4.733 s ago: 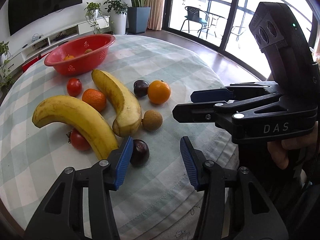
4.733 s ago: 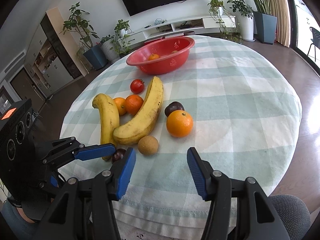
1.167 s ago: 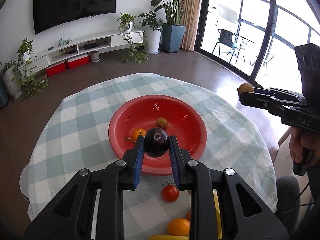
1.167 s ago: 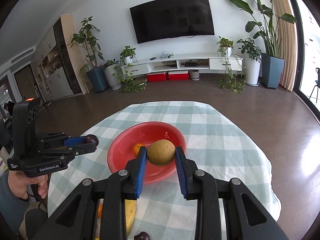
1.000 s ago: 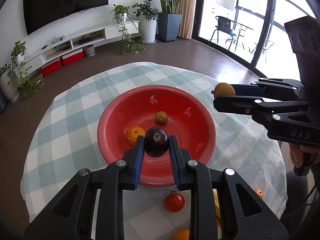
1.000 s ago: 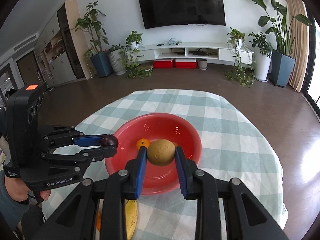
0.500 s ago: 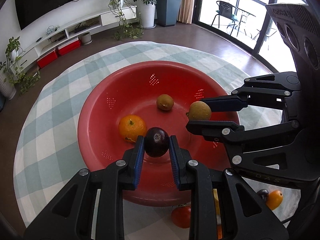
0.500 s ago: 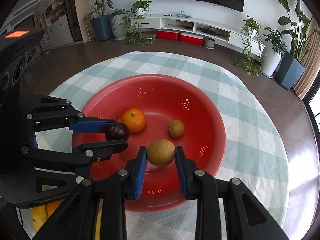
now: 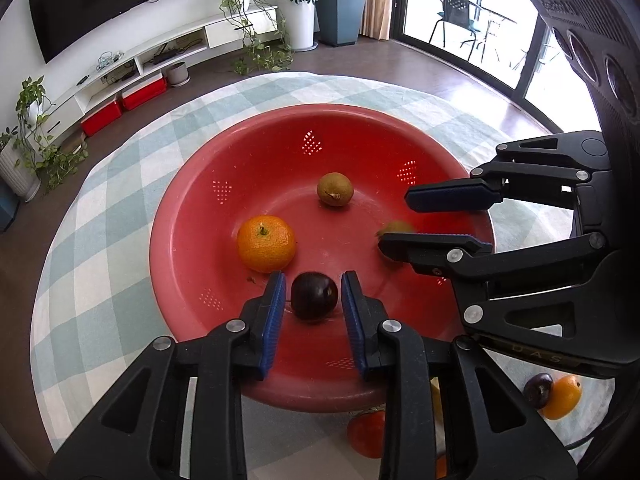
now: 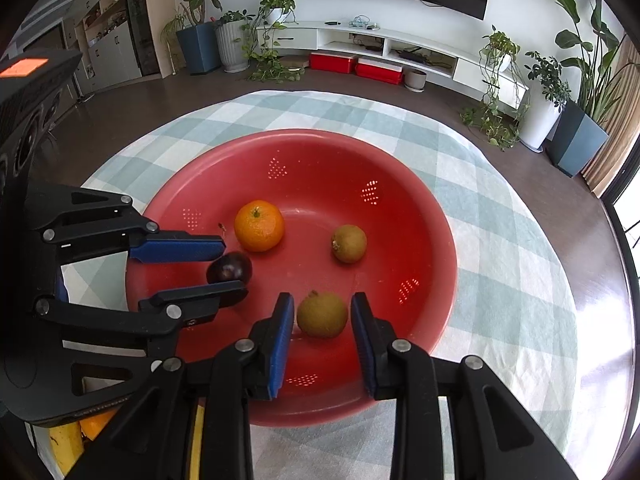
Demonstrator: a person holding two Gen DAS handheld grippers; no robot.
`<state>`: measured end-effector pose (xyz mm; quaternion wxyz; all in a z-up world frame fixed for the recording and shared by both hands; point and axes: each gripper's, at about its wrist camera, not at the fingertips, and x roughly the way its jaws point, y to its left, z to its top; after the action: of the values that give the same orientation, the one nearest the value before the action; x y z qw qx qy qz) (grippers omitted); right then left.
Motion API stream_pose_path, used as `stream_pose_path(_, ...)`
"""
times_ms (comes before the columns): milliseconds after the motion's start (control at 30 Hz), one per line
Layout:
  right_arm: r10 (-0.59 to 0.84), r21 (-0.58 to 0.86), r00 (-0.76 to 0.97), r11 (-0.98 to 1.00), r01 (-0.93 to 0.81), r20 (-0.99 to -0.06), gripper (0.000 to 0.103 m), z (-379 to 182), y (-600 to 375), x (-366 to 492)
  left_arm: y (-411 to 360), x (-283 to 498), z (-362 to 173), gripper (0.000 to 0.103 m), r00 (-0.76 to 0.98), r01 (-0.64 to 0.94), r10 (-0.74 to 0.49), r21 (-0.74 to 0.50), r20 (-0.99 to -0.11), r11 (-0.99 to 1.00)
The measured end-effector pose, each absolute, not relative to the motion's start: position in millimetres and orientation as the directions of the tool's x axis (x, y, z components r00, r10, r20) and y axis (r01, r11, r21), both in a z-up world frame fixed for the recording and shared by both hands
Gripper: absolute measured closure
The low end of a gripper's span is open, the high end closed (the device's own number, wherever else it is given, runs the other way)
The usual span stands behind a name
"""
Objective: Organize fruits
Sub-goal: 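Carry plum and kiwi over the red bowl and open both tools, then move the left tool to the banana and close on it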
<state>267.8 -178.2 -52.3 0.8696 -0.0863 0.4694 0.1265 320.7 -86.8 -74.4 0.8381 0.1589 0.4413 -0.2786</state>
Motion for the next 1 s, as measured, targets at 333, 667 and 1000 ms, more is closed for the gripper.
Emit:
stream_pose_path(333,0.152,-0.021,0.572,0.958,-0.285,-0.806,0.058,-30.3,-185.8,245.6,-66.0,291.2,-34.9,0.043,0.534,0.573,-0.346,0.029,-0.771,0.819)
stream_pose_path(667,0.233,0.122,0.679,0.971,-0.207,-0.697,0.023,10.1,-217.4,149.3,-6.0,186.2,0.1,0.017,0.624,0.437,-0.361,-0.074,-0.693,0.897)
stream_pose_path(1000,0.185,0.243,0.735,0.97,-0.028,-0.652,0.022,-15.3,-238.3,56.2,12.7,90.6,-45.2,0.017,0.578,0.313,-0.367,-0.217,-0.729,0.925)
